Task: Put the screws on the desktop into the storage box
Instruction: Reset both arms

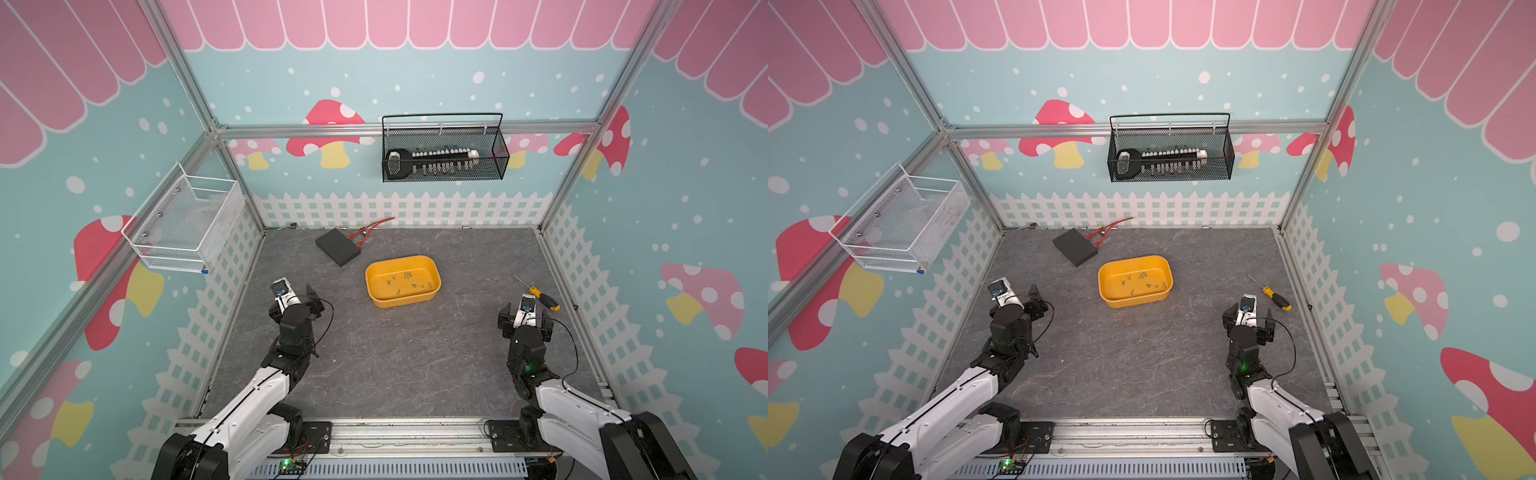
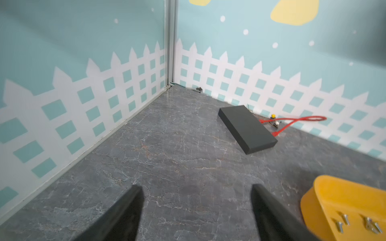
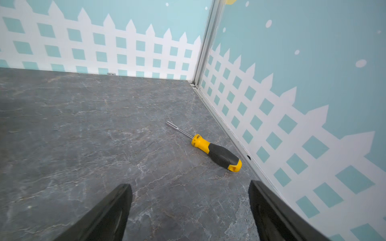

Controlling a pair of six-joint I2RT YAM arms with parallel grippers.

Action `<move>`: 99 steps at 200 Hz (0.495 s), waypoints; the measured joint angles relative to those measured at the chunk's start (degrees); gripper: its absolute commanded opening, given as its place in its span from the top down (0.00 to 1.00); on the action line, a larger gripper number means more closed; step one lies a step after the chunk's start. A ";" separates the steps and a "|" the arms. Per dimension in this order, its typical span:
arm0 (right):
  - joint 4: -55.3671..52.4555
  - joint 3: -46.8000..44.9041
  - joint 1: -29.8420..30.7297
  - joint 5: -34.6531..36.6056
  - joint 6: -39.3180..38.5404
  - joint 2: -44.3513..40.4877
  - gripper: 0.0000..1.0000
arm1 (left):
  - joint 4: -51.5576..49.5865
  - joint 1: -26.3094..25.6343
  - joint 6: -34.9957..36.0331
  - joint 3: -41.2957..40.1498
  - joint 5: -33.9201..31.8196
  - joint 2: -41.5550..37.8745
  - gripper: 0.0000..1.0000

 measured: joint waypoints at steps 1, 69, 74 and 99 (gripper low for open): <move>0.44 -0.07 -0.09 0.00 -0.09 0.28 0.04 | 0.31 0.00 0.04 -0.09 -0.11 0.00 0.01; 24.81 4.28 -5.33 -11.26 -4.35 20.68 0.04 | 30.08 1.46 4.46 -8.70 -2.47 17.84 0.01; 24.55 4.33 -5.70 -12.81 -4.31 21.22 0.05 | 32.22 1.84 5.09 -9.07 -1.99 19.67 0.01; 27.06 4.74 -9.14 -20.39 -4.22 23.96 0.01 | 41.68 4.98 6.62 -9.60 4.09 25.44 0.01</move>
